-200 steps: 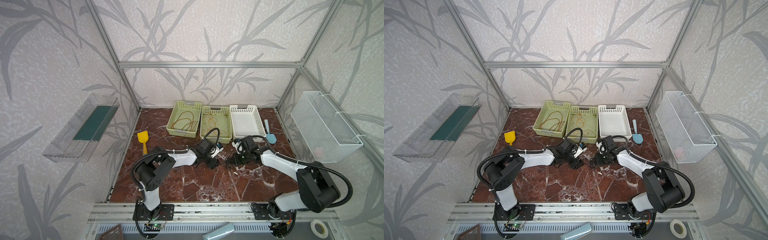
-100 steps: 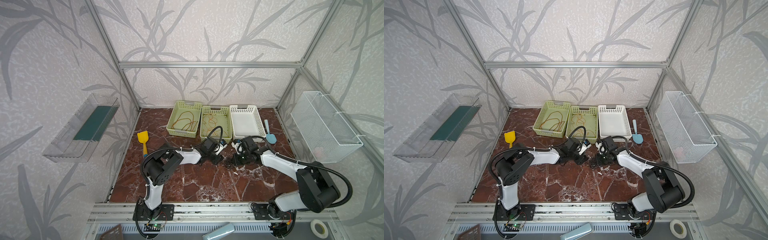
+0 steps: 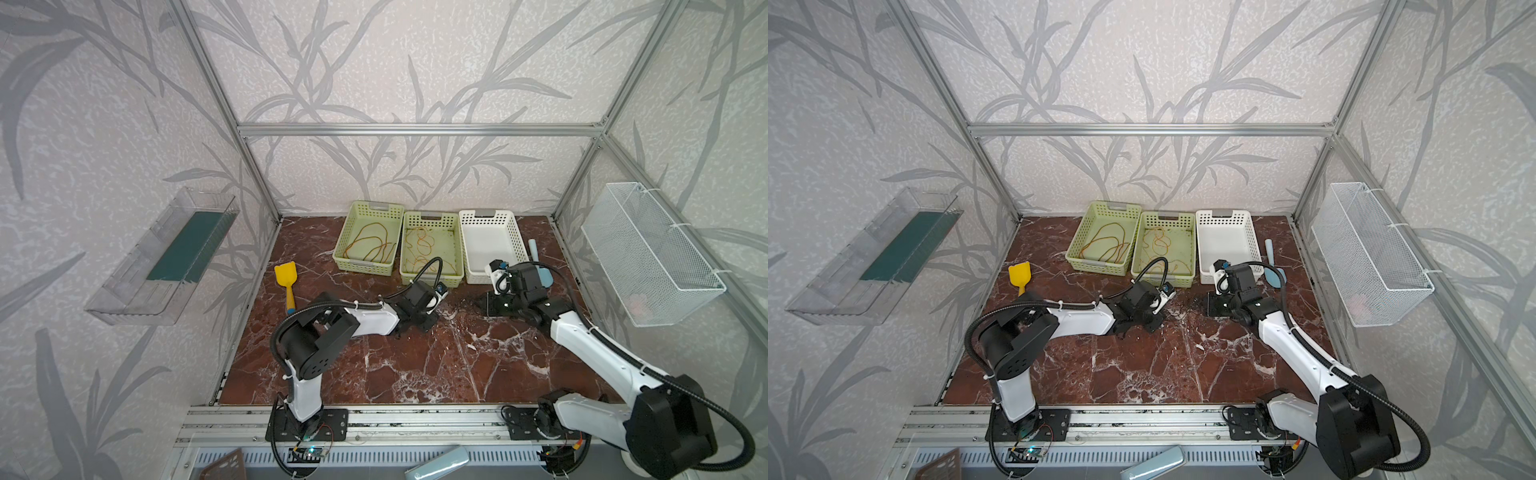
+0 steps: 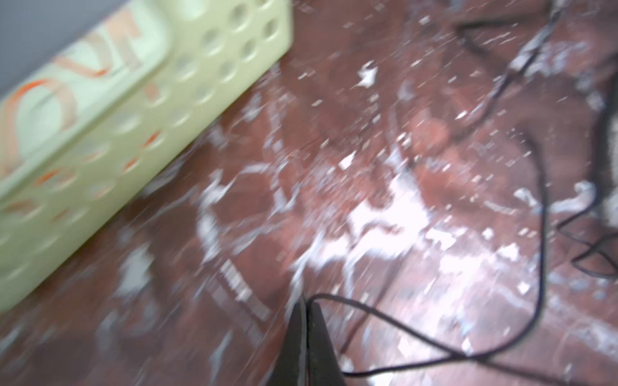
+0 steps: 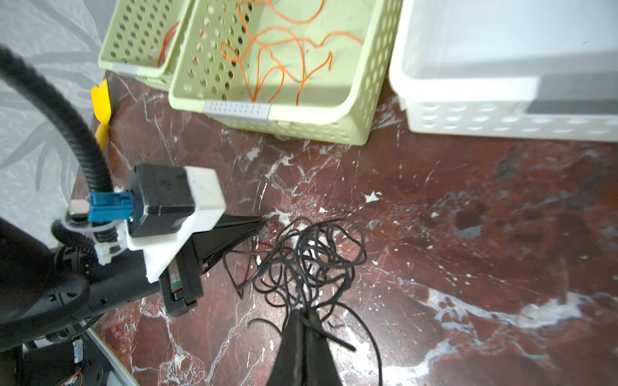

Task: Untangle the cables
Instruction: 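Pull the black wire apart with the right gripper while the left draws back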

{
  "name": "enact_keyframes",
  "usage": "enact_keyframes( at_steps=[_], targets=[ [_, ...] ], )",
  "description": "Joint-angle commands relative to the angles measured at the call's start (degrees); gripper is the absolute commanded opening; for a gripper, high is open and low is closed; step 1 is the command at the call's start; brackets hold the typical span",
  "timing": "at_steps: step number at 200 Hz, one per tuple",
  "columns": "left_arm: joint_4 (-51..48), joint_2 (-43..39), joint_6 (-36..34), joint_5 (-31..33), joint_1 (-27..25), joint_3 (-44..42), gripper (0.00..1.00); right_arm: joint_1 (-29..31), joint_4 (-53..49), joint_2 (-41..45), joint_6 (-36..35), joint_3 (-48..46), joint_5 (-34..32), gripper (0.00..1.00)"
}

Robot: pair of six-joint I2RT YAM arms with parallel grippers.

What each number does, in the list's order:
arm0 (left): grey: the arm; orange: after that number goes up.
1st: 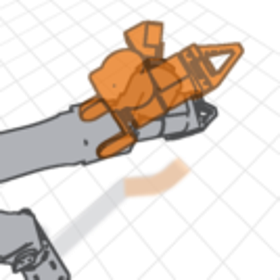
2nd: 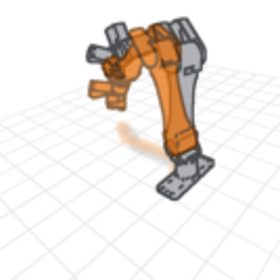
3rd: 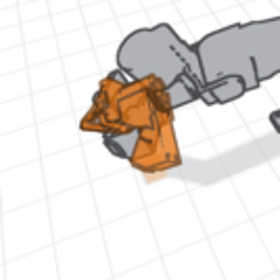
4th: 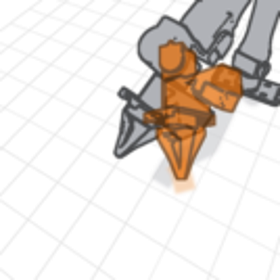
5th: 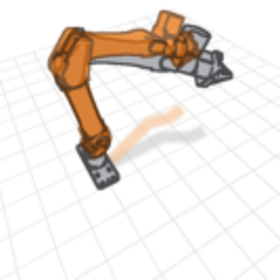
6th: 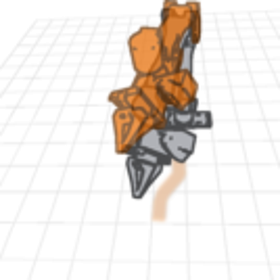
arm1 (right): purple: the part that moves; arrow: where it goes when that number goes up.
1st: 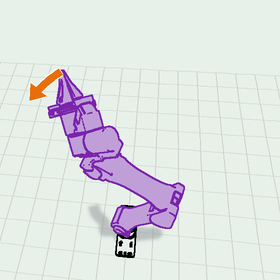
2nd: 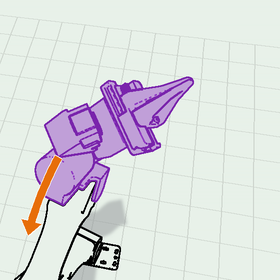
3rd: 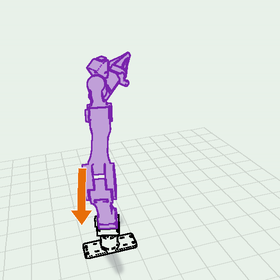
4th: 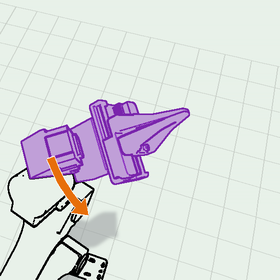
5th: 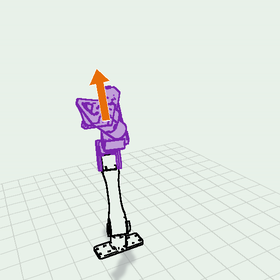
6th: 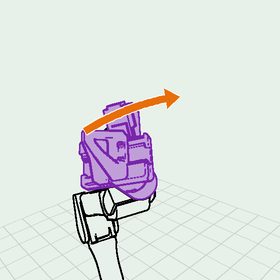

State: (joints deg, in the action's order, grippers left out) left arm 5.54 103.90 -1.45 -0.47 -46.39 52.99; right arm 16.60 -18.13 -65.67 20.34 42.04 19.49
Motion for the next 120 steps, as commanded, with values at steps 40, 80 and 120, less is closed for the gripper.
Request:
enact_keyframes(
  at_steps=[40, 80, 120],
  targets=[
    [-9.0, -18.93, 6.8, 13.56, 6.68, -7.13, 0.0, -11.0, -6.74, 6.23, -1.91, -1.35, -1.27, 0.06],
    [-11.44, -31.37, 6.46, 15.53, 14.68, -9.88, 0.0, -13.3, -8.73, 5.8, -2.85, -2.63, -2.94, 0.06],
    [-14.28, -40.45, 4.33, 18.44, 20.09, -9.52, 0.0, -15.53, -10.21, 5.34, -2.33, -4.12, -6.74, 0.05]
  ],
)
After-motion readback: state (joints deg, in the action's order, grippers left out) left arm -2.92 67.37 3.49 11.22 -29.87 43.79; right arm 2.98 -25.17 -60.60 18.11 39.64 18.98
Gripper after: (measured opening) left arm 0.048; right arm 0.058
